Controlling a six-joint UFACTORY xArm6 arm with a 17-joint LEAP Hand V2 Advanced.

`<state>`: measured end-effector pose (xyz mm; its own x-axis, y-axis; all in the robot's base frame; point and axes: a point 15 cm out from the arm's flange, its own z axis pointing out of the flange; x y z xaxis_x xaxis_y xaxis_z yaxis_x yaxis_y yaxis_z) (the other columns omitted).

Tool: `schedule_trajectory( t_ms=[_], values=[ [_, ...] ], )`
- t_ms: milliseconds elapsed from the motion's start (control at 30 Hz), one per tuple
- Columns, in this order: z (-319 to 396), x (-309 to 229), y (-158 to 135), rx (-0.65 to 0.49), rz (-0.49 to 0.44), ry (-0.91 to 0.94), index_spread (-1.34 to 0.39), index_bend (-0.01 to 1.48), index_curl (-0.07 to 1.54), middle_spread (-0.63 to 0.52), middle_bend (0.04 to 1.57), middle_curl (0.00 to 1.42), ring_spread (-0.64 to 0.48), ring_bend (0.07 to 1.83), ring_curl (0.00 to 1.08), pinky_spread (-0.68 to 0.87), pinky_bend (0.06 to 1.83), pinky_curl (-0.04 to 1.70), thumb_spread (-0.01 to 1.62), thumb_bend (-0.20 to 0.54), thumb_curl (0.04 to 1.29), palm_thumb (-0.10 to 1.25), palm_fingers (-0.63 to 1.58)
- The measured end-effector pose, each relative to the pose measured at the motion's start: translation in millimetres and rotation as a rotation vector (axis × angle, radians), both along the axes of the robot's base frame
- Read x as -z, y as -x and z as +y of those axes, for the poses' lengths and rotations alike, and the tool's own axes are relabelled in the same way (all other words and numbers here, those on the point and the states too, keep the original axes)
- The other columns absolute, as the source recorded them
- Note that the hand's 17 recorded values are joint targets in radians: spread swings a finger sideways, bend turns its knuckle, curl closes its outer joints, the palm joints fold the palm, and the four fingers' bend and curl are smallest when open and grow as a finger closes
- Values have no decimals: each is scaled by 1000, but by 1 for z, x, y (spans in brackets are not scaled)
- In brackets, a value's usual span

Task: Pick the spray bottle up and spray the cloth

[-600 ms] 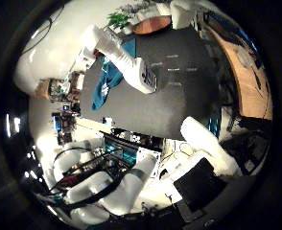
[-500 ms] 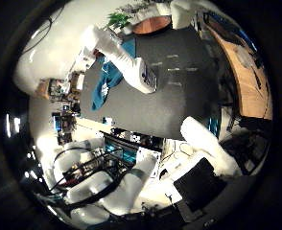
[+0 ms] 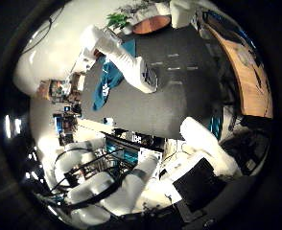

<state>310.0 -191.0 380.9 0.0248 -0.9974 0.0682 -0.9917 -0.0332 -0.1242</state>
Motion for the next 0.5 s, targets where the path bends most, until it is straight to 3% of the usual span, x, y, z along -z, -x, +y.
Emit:
schedule_trajectory(
  t_ms=[500],
  values=[
    [17,32,-4,106,-96,-280,-393,210,366,25,182,269,173,185,198,371,283,329,1132,-22,391,876,106]
  ],
)
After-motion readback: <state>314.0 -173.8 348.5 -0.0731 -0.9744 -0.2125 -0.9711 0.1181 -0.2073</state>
